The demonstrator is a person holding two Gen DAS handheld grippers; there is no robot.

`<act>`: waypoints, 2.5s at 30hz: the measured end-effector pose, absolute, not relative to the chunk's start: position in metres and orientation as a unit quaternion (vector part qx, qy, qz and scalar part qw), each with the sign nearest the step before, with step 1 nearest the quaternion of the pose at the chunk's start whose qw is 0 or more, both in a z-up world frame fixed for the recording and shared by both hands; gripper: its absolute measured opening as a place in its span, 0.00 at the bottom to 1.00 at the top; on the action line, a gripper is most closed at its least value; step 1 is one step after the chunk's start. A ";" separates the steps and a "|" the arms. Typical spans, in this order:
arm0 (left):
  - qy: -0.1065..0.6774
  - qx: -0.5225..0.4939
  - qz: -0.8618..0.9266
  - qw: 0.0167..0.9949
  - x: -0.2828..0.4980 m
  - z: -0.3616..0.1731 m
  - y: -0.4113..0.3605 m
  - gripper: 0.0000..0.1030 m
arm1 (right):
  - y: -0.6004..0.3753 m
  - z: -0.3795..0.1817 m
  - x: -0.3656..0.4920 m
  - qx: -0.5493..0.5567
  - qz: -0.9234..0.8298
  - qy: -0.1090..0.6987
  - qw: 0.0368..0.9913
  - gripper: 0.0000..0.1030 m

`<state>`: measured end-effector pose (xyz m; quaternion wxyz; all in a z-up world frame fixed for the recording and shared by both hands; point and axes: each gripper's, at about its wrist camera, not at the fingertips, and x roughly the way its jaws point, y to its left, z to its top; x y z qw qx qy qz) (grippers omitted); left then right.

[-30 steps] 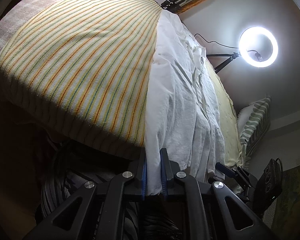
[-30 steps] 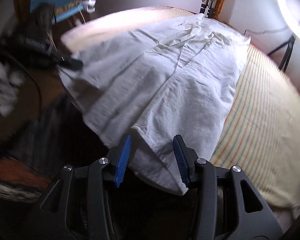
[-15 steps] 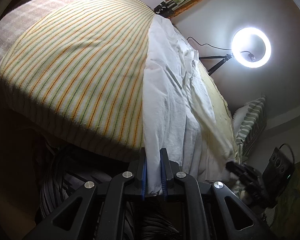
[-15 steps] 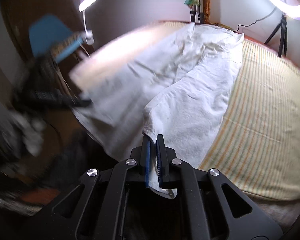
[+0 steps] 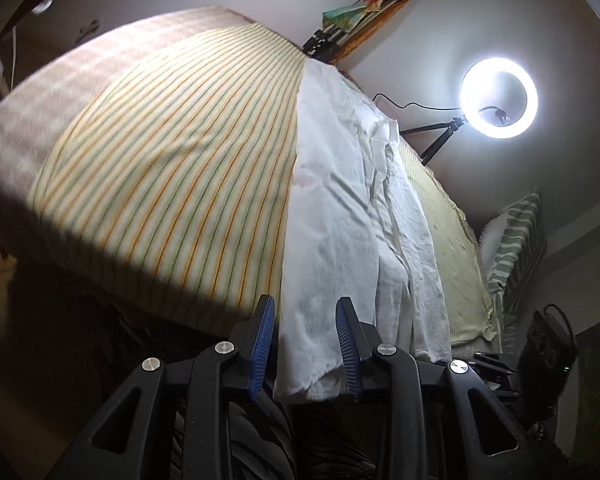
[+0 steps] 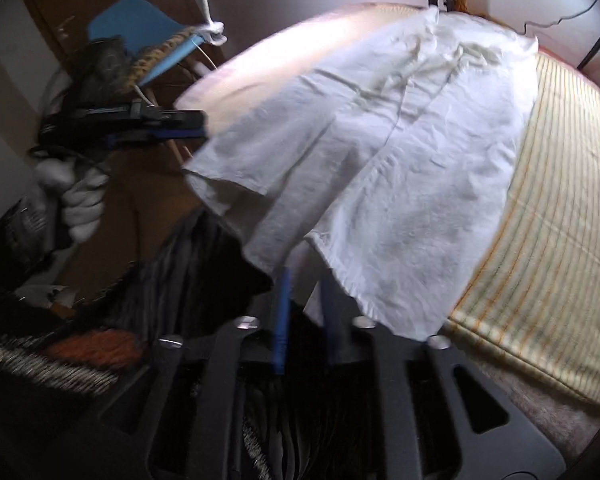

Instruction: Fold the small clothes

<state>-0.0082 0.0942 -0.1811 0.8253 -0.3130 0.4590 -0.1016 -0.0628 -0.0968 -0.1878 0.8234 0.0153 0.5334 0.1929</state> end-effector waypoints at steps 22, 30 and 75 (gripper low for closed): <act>0.478 -0.178 -0.114 0.853 0.118 -0.193 0.050 0.18 | -0.186 -0.194 0.041 0.075 0.040 0.494 0.865 0.17; 0.468 -0.131 -0.115 0.867 0.075 -0.199 0.049 0.18 | -0.185 -0.206 -0.007 0.111 0.036 0.498 0.859 0.17; 0.549 -0.357 -0.205 0.727 0.014 -0.203 0.077 0.05 | -0.208 -0.223 -0.063 0.468 0.201 0.489 0.708 0.10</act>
